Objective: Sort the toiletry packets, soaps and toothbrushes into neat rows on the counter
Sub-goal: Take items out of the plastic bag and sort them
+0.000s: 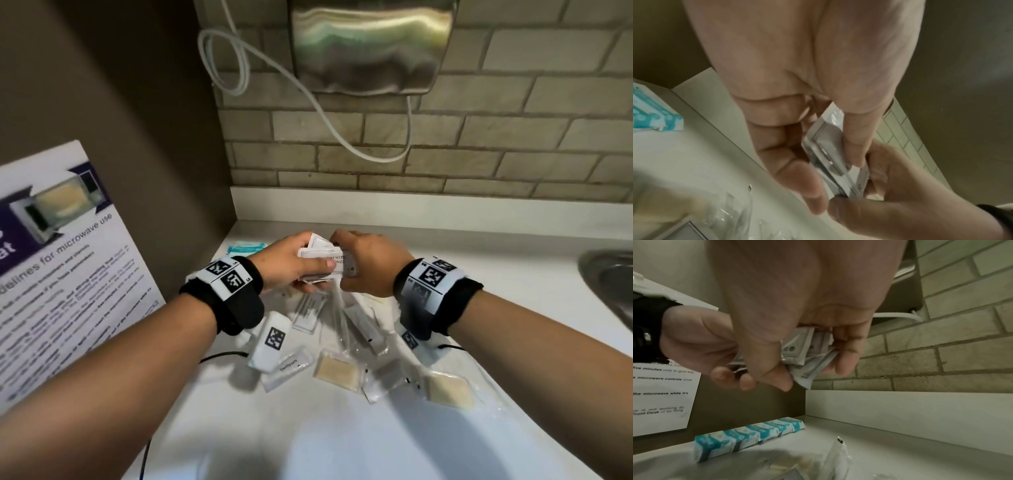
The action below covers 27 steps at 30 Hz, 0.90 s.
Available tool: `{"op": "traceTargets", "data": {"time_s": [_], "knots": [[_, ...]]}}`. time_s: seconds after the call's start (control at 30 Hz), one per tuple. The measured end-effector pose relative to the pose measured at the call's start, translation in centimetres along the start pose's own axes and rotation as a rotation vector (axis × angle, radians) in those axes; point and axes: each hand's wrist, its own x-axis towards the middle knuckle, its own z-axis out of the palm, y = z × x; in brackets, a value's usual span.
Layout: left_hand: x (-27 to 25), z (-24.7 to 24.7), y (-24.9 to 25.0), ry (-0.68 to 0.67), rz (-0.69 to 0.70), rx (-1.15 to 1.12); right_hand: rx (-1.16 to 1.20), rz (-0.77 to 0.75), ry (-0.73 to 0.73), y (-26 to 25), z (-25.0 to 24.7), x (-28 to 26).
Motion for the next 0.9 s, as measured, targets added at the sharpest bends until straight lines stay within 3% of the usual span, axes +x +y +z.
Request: {"op": "traceTargets", "data": {"time_s": [0.13,0.4,0.5,0.6,0.73,0.9], "knots": [[-0.2,-0.4,-0.8,0.066,-0.026,-0.036,0.022,-0.039,-0.028,-0.8,0.9,1.4],[-1.6,-4.3,-2.6,0.261,0.120,-0.024,0.274,0.033,-0.139,-1.7,3.0,5.0],[-2.2,-5.9,-2.7,0.348,0.124,-0.062,0.137,0.074,-0.316,-1.3,4.1,5.7],[-2.5,-7.0,-3.1,0.368,0.108,-0.073,-0.020,-0.065,-0.448,-2.1,6.8,6.0],[-2.5,-6.9,-3.9,0.345,0.105,-0.079,0.019,-0.125,-0.470,-3.3,9.8,5.9],[-1.7,-7.2,-5.2,0.344,0.058,-0.090,-0.202,-0.244,-0.421,-3.6,9.7,6.4]]}}
